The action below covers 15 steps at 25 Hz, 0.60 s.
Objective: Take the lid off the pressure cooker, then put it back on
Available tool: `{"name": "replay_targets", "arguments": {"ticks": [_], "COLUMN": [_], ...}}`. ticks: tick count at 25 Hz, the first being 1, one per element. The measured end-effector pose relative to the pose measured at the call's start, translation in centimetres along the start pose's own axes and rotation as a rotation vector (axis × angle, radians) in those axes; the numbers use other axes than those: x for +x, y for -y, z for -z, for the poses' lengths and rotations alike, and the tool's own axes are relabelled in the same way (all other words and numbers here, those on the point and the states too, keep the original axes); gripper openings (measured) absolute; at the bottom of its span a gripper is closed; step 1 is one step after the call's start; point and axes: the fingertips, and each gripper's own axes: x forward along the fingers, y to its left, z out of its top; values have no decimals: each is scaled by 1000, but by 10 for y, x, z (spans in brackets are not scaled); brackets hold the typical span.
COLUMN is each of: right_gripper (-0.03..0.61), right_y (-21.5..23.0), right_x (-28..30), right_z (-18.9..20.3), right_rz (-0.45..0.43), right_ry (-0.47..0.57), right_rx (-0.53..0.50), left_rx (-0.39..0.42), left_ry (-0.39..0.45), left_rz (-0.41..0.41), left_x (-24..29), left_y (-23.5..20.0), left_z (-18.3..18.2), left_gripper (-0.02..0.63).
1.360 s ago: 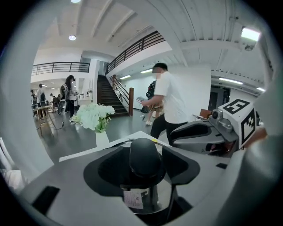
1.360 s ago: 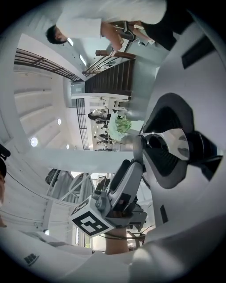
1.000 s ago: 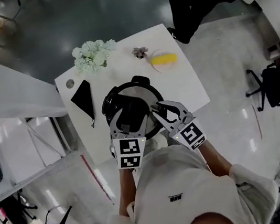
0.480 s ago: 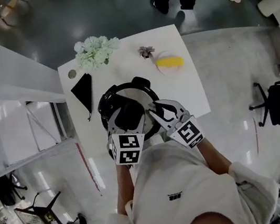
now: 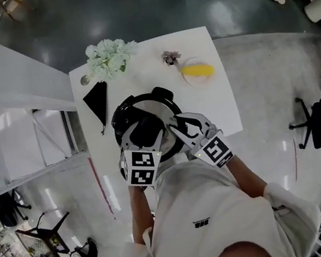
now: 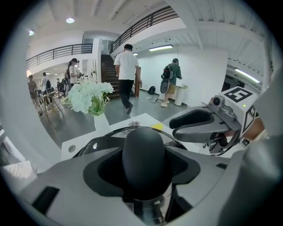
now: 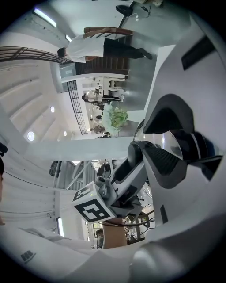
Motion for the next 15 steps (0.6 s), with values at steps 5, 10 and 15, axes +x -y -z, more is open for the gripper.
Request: {"name": "replay_targets", "arguments": {"ticks": [5, 10, 15], "right_gripper": [101, 101, 101], "right_y": [0, -3, -5], "right_x": [1, 4, 7], "right_z": [-1, -3, -4], "right_rz": [3, 12, 24], "right_ry": [1, 5, 21], "right_rx": [4, 0, -16], "left_rx": [4, 9, 12], "left_ry": [-10, -1, 0], "left_rz": [15, 23, 30], "left_x": [-1, -1, -1], "left_y": [1, 1, 1], "left_z": [1, 1, 2], "left_gripper": [286, 285, 285]}}
